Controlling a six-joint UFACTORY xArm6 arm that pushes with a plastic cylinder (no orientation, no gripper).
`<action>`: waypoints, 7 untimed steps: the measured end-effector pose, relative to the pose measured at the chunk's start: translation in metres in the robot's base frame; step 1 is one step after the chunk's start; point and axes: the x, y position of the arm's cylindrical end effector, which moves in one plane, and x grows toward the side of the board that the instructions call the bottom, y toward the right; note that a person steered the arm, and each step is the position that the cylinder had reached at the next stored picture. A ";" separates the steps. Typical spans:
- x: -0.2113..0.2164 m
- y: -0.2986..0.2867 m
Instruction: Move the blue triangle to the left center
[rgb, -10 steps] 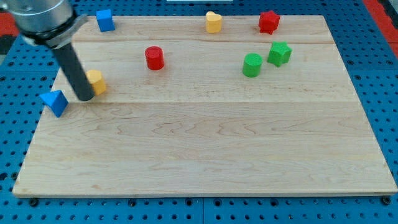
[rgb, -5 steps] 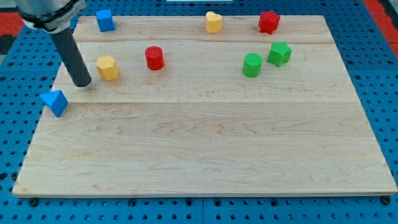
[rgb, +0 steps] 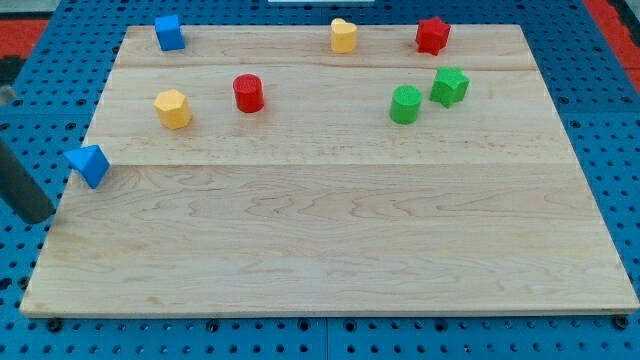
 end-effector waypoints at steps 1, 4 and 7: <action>-0.030 0.018; -0.050 0.194; -0.191 0.361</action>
